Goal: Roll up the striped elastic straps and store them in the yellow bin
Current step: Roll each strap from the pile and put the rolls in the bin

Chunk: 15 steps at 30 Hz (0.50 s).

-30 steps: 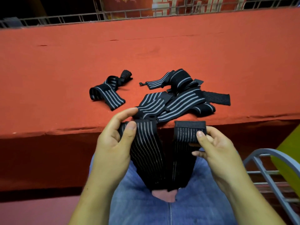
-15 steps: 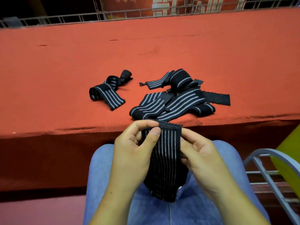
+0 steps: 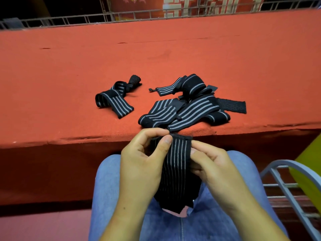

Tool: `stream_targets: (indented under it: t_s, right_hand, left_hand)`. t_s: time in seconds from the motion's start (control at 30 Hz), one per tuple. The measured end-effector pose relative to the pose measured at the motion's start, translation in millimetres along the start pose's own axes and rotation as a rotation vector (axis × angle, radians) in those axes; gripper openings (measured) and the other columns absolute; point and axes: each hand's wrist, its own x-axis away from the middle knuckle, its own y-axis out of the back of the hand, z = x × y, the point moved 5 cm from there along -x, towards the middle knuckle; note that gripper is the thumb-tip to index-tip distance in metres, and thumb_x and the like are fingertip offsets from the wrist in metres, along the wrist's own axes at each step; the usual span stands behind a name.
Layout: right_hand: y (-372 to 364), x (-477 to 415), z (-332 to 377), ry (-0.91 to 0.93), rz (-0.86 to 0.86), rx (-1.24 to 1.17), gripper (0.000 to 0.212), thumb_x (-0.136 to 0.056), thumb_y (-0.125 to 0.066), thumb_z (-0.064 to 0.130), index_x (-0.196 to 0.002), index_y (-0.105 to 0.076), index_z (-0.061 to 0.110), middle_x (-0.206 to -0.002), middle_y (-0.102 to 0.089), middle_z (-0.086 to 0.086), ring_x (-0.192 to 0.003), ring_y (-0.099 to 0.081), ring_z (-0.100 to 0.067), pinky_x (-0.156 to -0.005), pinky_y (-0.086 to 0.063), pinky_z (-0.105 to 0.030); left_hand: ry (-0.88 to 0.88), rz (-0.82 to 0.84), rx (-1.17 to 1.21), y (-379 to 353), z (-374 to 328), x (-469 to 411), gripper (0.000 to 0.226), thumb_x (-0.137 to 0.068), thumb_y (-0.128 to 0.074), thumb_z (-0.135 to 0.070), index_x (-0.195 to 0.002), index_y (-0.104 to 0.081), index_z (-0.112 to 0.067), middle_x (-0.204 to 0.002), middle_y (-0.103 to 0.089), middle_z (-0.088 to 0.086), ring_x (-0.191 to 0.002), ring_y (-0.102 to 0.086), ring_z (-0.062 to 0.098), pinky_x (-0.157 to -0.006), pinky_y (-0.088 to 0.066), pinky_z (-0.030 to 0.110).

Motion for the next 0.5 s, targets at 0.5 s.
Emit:
stream_targets:
  t_s: [0.5]
  right_hand:
    - [2.1,4.5,8.6,0.141,-0.094,0.106,0.023,-0.097,-0.063,0.028,-0.085,-0.081,0.022,-0.078,-0.074,0.007,-0.073,-0.063,-0.004,-0.067,-0.05,-0.02]
  left_hand:
    - [0.006,-0.005,-0.097,4.9,8.8,-2.4,0.014,-0.09,-0.077,-0.013,-0.089,-0.076,-0.027,-0.103,-0.075,-0.009,-0.095,-0.07,0.011,-0.082,-0.052,0.021]
